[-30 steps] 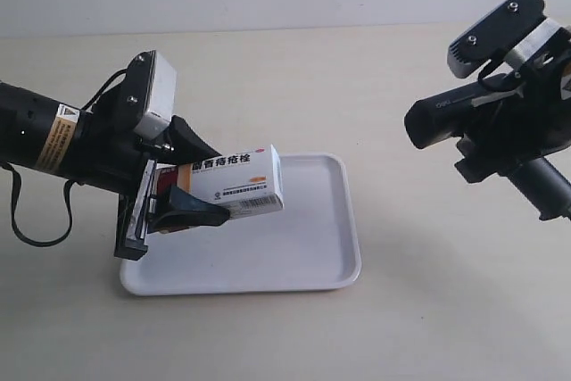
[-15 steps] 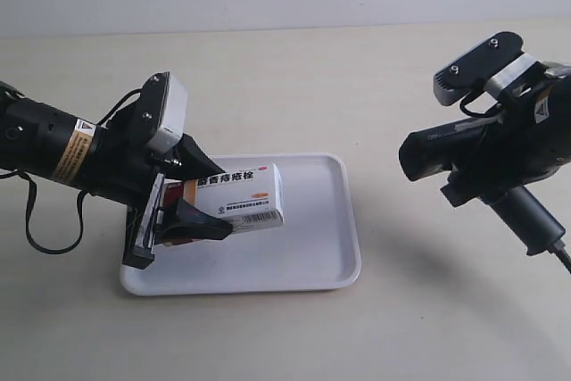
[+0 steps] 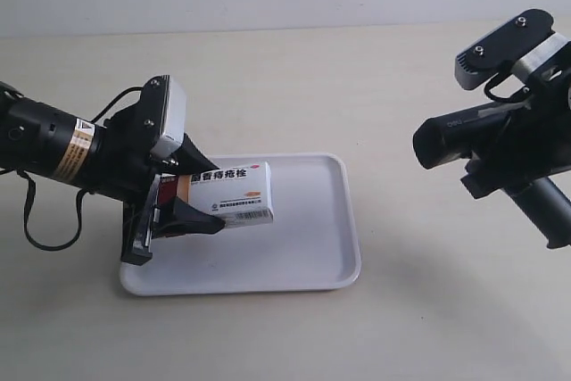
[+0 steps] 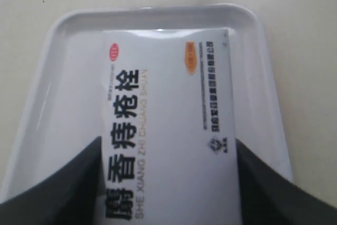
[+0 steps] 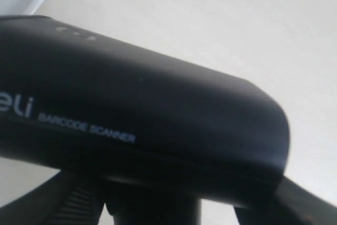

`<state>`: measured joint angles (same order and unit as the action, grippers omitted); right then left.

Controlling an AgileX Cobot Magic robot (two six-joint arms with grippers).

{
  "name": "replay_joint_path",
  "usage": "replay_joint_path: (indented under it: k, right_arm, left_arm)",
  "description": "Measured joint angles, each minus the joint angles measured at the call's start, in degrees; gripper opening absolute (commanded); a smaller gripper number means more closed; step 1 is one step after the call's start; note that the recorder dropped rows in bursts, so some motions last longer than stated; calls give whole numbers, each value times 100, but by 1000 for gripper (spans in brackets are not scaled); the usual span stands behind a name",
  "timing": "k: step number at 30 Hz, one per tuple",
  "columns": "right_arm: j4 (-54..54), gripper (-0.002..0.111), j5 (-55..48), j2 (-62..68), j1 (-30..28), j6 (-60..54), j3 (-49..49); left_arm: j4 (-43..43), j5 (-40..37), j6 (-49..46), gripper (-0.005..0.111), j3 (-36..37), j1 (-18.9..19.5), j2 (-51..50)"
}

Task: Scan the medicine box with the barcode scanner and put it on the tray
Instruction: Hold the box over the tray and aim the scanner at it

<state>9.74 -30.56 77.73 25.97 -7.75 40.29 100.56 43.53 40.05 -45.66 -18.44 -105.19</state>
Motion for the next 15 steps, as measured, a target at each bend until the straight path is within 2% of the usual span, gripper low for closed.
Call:
replay_joint_path:
  k: [6,15]
  right_arm:
    - [22,0,-30,0,0,0,0]
    - [22,0,121,368,0,0,0]
  left_arm:
    - [0,-326,-272,0,0,0,0]
    - [-123,547,-896,0,0,10,0]
